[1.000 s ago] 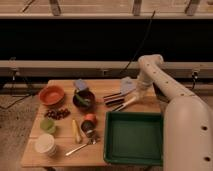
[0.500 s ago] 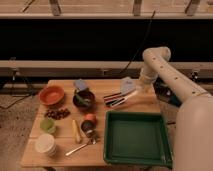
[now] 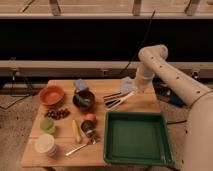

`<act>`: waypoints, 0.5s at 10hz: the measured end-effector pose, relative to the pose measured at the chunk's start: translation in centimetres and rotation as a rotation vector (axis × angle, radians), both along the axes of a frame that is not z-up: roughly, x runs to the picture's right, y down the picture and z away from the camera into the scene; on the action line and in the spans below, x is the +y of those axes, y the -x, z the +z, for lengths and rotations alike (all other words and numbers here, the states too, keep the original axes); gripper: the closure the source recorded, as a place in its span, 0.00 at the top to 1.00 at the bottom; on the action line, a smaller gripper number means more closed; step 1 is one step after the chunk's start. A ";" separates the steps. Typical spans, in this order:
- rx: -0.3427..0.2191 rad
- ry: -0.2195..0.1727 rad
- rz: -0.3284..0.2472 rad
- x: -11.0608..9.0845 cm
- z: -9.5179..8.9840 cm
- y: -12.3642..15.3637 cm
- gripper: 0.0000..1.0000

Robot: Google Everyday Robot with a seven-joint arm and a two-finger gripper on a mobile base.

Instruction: Place brush in paper cup

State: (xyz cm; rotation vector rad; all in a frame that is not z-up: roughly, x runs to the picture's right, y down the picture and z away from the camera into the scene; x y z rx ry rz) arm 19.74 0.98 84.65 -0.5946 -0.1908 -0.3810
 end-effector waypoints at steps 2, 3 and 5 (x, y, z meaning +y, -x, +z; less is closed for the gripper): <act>-0.055 0.017 -0.054 0.7 -1.1 3.8 0.00; -0.081 0.022 -0.075 1.0 -1.5 5.3 0.00; -0.133 0.035 -0.113 1.3 -2.3 7.8 0.00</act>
